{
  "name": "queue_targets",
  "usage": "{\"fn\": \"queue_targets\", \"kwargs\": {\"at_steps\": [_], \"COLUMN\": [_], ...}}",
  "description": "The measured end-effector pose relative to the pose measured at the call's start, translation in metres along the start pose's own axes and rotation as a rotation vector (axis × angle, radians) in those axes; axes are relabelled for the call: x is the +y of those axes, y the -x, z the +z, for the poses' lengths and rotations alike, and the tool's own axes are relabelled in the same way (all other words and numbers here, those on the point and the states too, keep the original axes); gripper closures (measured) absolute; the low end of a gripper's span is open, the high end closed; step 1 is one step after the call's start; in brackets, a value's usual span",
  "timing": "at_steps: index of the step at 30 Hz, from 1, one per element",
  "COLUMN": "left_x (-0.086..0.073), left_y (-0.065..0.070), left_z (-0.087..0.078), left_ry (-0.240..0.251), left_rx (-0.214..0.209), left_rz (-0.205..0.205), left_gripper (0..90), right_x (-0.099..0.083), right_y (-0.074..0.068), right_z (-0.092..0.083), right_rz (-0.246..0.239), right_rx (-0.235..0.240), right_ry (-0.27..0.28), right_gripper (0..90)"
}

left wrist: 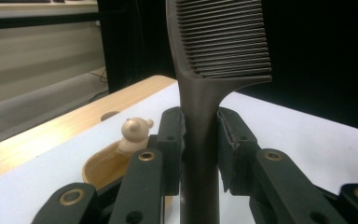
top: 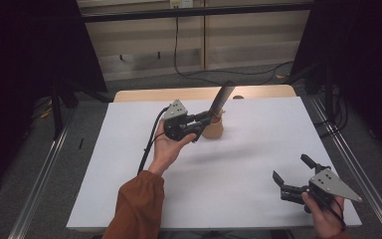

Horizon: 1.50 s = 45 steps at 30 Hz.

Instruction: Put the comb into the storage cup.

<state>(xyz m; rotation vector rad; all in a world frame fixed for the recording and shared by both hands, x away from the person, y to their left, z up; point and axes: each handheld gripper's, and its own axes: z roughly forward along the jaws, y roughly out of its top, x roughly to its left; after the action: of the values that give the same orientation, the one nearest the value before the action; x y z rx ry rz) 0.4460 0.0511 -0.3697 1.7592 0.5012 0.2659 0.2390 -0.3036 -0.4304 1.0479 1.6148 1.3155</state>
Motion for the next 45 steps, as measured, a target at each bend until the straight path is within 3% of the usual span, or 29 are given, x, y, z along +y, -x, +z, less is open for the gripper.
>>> {"fn": "queue_targets", "kwargs": {"at_steps": [19,25,45], "left_x": [0.015,0.022,0.029], "left_y": [-0.006,-0.007,-0.021], "left_z": [-0.001,0.003,0.025], "left_ry": [0.078,0.108,0.131], "left_rx": [0.050,0.067,0.097], "left_rz": [-0.023,-0.003,0.023], "left_gripper": [72.7,72.7,72.7], "right_x": [0.000,0.000,0.000], "right_y": [0.000,0.000,0.001], "right_z": [0.000,0.000,-0.003], "right_rz": [0.006,0.002,0.000], "right_rx": [-0.002,-0.001,0.004], "right_ry": [0.006,0.006,0.010], "right_gripper": [0.0,0.0,0.0]}}
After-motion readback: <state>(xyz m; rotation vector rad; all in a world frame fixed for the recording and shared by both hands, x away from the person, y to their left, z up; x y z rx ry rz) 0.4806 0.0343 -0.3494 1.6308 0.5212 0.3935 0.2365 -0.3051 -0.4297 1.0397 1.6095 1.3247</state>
